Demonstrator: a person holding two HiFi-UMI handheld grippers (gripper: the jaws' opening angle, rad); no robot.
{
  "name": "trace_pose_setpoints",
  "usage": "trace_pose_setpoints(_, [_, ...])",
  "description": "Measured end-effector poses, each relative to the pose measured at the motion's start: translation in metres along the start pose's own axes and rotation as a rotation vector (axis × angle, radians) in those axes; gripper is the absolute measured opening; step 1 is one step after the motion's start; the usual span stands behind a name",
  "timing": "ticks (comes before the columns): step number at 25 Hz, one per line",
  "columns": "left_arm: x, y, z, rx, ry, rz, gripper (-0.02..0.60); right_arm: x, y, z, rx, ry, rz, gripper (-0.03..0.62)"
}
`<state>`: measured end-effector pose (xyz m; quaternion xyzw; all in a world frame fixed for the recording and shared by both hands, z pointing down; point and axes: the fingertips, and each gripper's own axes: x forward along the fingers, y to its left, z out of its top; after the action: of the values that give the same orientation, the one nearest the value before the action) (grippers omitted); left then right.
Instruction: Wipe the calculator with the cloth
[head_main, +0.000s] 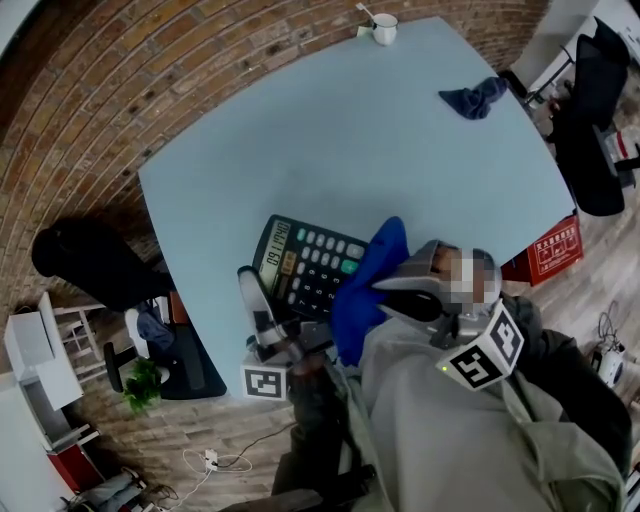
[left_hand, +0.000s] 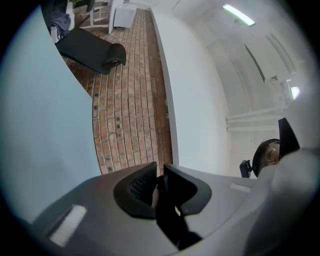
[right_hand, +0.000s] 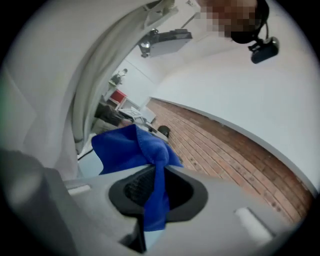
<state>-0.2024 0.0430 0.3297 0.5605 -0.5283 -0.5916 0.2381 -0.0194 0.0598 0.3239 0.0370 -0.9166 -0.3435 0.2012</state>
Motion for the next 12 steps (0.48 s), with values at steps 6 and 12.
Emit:
trace_pose_setpoints(6, [0.001, 0.004, 0.001, -0.085, -0.036, -0.002, 0.041, -0.004, -0.028, -0.017, 0.062, 0.02, -0.127, 0.052])
trace_pose_setpoints(12, [-0.001, 0.013, 0.004, -0.218, -0.098, -0.02, 0.041, 0.002, 0.033, 0.043, 0.083, -0.186, 0.047, 0.052])
